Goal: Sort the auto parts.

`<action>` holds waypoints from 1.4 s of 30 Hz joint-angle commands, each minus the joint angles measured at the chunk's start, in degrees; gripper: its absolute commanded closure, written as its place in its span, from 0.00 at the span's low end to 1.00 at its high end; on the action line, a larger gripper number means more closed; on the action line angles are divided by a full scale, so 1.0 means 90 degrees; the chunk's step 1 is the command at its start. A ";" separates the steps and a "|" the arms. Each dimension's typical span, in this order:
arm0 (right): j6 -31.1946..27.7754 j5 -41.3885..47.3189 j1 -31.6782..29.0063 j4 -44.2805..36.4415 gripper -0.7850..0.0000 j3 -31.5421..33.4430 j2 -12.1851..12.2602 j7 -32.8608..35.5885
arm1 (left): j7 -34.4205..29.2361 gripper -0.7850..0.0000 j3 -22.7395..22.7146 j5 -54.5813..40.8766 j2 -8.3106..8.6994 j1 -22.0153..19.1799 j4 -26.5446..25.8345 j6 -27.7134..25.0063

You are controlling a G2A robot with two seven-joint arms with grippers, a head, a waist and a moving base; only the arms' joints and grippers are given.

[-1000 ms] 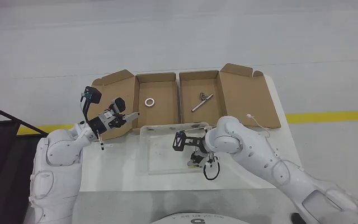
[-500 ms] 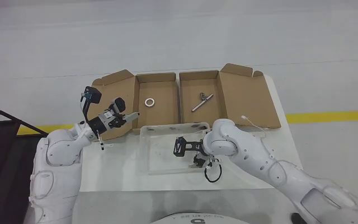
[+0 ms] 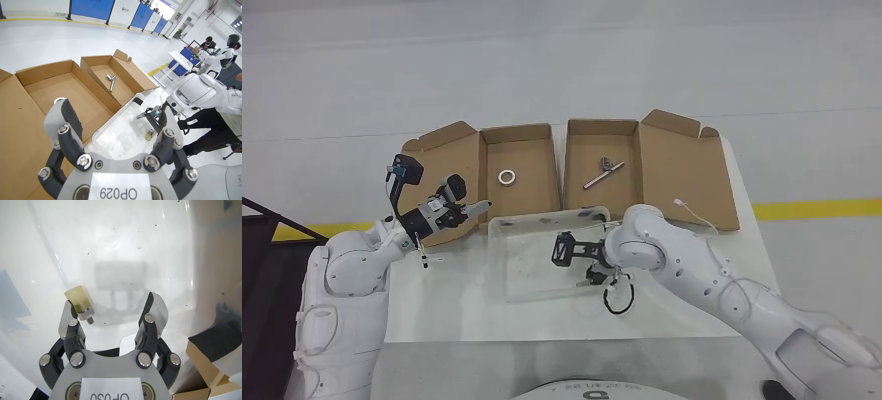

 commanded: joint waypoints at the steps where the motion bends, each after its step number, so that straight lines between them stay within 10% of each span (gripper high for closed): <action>1: -0.0093 0.0085 -0.0026 -0.0062 0.47 0.0073 0.0033 0.0016 | 0.0000 0.00 0.0000 0.0000 0.0000 0.0000 0.0000 0.0000; 24: -0.0194 0.0146 -0.0216 -0.0582 0.48 0.0154 0.0174 0.0093 | 0.0000 0.00 0.0000 0.0000 0.0000 0.0000 0.0000 0.0000; 33: -0.0215 0.0543 -0.0120 -0.0526 0.29 0.0178 0.0166 0.0103 | 0.0000 0.00 0.0000 0.0000 0.0000 0.0000 0.0000 0.0000; 42: -0.0156 0.0646 0.0105 -0.0257 0.45 -0.0148 0.0048 0.0254 | 0.0000 0.00 0.0000 0.0000 0.0000 0.0000 0.0000 0.0000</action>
